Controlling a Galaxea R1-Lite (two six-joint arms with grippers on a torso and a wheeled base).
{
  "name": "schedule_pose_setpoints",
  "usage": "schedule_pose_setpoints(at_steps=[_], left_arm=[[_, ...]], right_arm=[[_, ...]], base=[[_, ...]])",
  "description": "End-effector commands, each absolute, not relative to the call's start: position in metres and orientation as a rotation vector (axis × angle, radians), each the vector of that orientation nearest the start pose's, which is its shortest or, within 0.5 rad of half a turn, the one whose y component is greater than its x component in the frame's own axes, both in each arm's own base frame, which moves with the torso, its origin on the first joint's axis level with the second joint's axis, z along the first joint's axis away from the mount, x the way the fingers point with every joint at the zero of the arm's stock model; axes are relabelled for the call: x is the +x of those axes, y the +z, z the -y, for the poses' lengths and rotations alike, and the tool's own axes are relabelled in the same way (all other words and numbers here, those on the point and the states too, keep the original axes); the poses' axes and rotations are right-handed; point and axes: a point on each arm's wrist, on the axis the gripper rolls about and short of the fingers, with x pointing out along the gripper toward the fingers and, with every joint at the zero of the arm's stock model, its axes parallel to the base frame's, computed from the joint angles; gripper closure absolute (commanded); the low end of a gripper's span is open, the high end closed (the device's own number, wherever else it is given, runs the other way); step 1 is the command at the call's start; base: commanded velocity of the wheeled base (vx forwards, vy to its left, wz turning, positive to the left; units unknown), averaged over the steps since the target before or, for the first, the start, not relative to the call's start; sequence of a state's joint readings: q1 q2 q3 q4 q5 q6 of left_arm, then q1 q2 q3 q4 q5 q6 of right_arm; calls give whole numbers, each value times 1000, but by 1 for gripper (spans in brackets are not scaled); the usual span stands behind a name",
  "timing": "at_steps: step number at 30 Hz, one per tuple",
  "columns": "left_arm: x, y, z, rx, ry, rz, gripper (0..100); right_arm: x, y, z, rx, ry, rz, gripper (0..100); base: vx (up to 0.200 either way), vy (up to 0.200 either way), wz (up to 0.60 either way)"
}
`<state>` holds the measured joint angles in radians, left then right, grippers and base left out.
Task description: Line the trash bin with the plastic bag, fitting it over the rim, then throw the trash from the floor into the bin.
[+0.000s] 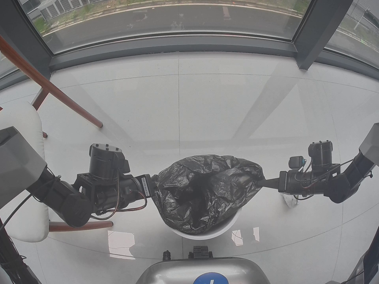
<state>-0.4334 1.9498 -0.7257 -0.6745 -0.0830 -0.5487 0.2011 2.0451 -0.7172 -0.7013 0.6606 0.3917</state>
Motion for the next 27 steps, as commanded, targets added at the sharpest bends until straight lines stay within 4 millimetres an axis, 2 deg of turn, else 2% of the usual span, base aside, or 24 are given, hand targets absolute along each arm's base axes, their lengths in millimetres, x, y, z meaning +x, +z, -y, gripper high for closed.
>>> schedule_pose_setpoints(at_steps=[1,22,23,27], left_arm=[[297,86,139,-425,-338,-669,100],[285,75,146,-436,-341,-730,100],[285,76,146,-437,-342,-727,0],[280,80,143,-437,-339,-726,0]], right_arm=[[322,59,-80,507,702,-792,0],[317,74,-71,498,690,-754,0],[317,75,-71,498,693,-750,0],[317,77,-70,498,691,-745,0]], base=[[0,0,0],[0,0,0],[0,0,0],[0,0,0]])
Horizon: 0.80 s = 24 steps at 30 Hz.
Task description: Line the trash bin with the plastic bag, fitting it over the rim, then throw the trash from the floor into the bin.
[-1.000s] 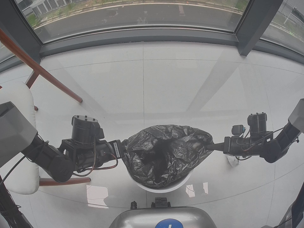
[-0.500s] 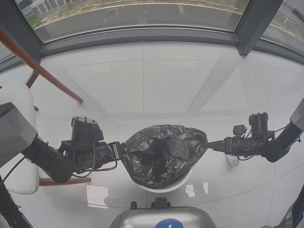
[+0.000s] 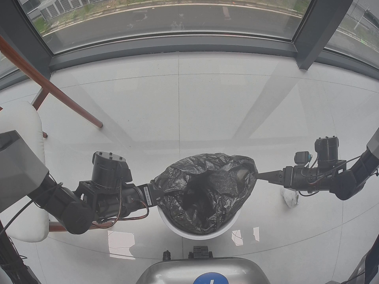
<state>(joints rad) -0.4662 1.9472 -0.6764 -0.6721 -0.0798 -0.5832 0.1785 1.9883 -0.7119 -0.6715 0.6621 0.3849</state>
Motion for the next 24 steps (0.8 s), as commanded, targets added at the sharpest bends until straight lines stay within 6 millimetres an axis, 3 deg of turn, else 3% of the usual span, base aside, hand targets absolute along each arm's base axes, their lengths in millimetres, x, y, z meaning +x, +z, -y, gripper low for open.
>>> schedule_pose_setpoints(at_steps=[1,7,9,14,19,24], left_arm=[[277,82,141,-438,-340,-723,0],[258,98,132,-450,-352,-694,0],[253,120,127,-467,-380,-633,0],[282,157,139,-447,-472,-518,0],[321,148,161,-328,-530,-495,0],[332,149,172,-282,-549,-517,0]], right_arm=[[316,77,-71,498,694,-748,0],[314,82,-71,501,692,-743,0],[313,87,-70,503,694,-731,0],[311,95,-70,501,692,-707,0],[308,103,-69,502,693,-689,0],[306,109,-65,521,678,-675,0]], base=[[0,0,0],[0,0,0],[0,0,0],[0,0,0],[0,0,0],[0,0,0]])
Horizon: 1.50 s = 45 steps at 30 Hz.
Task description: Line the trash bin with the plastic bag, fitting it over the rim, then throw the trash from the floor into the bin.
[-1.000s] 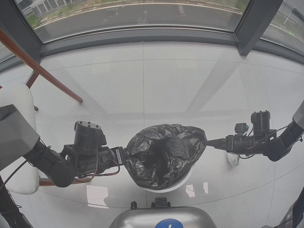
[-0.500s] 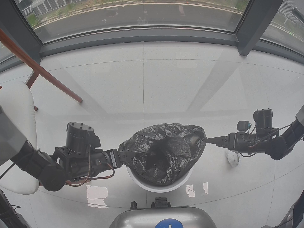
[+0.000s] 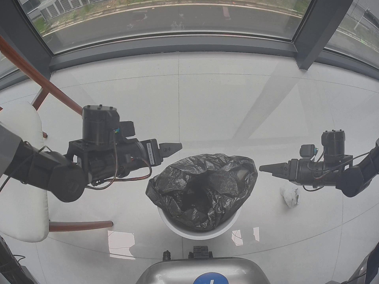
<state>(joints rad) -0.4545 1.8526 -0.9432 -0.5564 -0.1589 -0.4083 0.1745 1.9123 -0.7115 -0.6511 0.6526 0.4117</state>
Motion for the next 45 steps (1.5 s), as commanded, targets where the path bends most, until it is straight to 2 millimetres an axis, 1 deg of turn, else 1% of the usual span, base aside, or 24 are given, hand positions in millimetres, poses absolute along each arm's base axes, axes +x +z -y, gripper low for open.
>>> schedule_pose_setpoints(at_steps=[1,3,5,7,12,13,14,22,30,34,39,43,45], left_arm=[[333,152,175,-254,-554,-535,0],[334,153,177,-185,-569,-545,0],[334,155,178,-164,-579,-535,0],[328,157,190,-149,-613,-538,0],[328,153,191,-112,-624,-537,0],[332,141,193,-75,-628,-559,0],[333,136,195,-56,-629,-565,0],[327,131,199,-29,-642,-632,0],[329,128,199,-1,-647,-628,0],[332,118,201,57,-654,-636,0],[334,113,201,69,-650,-646,0],[338,103,202,75,-644,-666,0],[339,103,203,77,-641,-663,0]], right_arm=[[306,111,-64,523,676,-669,0],[306,111,-63,525,673,-666,0],[306,111,-62,526,669,-665,0],[305,110,-61,527,666,-669,0],[305,110,-62,526,663,-668,0],[305,110,-62,525,662,-668,0],[305,110,-62,525,662,-668,0],[306,108,-61,527,658,-675,0],[307,109,-62,526,659,-671,0],[307,111,-62,525,661,-665,0],[307,112,-59,527,655,-659,0],[308,113,-57,528,649,-653,0],[308,113,-56,529,646,-650,0]], base=[[0,0,0],[0,0,0],[0,0,0],[0,0,0],[0,0,0],[0,0,0],[0,0,0],[0,0,0],[0,0,0],[0,0,0],[0,0,0],[0,0,0],[0,0,0]])
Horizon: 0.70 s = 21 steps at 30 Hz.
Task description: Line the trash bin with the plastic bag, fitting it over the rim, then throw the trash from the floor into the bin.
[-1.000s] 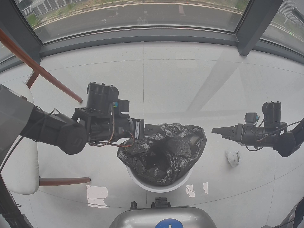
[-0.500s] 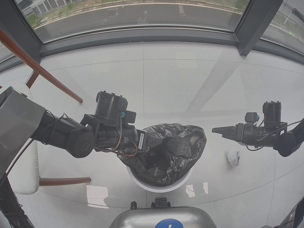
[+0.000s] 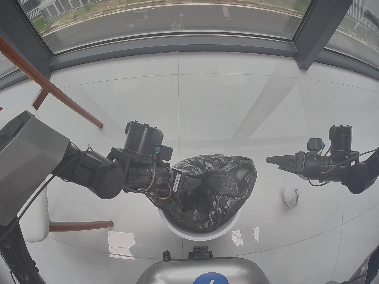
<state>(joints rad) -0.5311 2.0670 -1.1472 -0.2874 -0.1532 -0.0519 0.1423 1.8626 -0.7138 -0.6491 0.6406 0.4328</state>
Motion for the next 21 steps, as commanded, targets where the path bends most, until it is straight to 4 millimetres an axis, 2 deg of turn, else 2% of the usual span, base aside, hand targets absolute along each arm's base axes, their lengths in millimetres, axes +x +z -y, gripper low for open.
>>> schedule_pose_setpoints(at_steps=[1,13,14,21], left_arm=[[340,104,204,78,-637,-661,0],[350,93,208,85,-613,-674,0],[350,92,208,88,-606,-672,100],[353,84,208,89,-592,-691,100]], right_arm=[[309,114,-55,530,645,-648,0],[310,118,-55,527,650,-633,0],[310,118,-55,526,650,-630,0],[310,119,-55,526,651,-628,0]], base=[[0,0,0],[0,0,0],[0,0,0],[0,0,0]])
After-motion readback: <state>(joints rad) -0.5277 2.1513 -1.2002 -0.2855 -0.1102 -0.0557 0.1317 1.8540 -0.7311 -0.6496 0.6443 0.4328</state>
